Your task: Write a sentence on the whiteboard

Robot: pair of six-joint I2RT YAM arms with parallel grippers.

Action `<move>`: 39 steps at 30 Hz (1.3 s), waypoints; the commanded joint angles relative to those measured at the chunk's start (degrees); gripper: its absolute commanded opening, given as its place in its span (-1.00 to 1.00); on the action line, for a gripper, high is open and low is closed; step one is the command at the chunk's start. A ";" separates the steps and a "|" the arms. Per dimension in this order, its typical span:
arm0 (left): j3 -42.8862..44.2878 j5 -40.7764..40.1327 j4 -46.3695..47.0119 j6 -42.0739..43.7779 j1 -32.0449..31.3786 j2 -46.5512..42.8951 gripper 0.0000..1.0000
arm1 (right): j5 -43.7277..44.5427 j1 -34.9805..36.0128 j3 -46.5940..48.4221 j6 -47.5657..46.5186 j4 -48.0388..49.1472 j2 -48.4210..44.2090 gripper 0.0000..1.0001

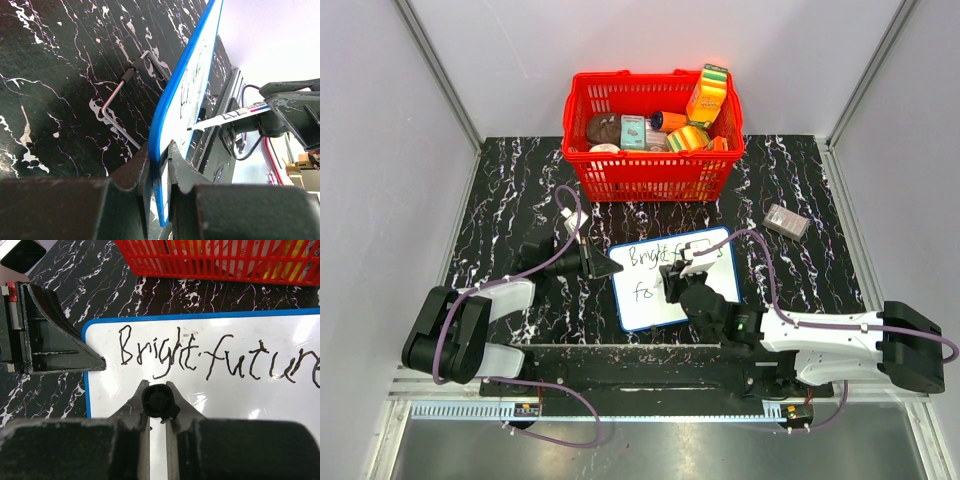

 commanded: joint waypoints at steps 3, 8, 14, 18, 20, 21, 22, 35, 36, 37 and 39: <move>0.46 -6.62 -2.11 6.47 0.19 1.68 -1.00 | 0.91 -0.46 -1.35 2.99 -2.62 -1.86 -1.00; 0.46 -6.62 -2.11 6.47 0.19 1.76 -1.00 | 0.12 -0.38 -2.41 4.83 -4.03 -3.00 -1.00; 0.46 -6.53 -2.11 6.47 0.19 1.76 -1.00 | -0.67 -0.46 -3.20 5.80 -4.38 -3.18 -1.00; 0.46 -6.62 -2.11 6.47 0.19 1.76 -1.00 | -0.76 -0.38 -3.37 6.07 -4.47 -3.18 -1.00; 0.38 -6.62 -2.11 6.38 0.19 1.76 -1.00 | -0.76 -0.37 -3.46 6.15 -4.38 -3.18 -1.00; 0.38 -6.62 -2.11 6.47 0.19 1.76 -1.00 | -0.76 -0.37 -3.37 6.15 -4.38 -3.18 -1.00; 0.46 -6.62 -2.11 6.47 0.19 1.85 -1.00 | -0.68 -0.37 -3.46 6.15 -4.38 -3.09 -1.00; 0.46 -6.53 -2.11 6.38 0.19 1.68 -1.00 | 3.19 -0.38 -1.44 1.41 -1.31 -3.53 -1.00; 0.38 -6.44 -2.11 6.38 0.19 1.68 -1.00 | 3.37 -0.37 -1.27 1.32 -1.13 -3.36 -1.00; 0.38 -6.44 -2.11 6.38 0.19 1.68 -1.00 | 3.46 -0.46 -1.18 1.06 -0.61 -3.35 -1.00; 0.46 -6.53 -2.11 6.38 0.19 1.68 -1.00 | 3.54 -0.38 -1.09 0.44 -0.08 -3.18 -1.00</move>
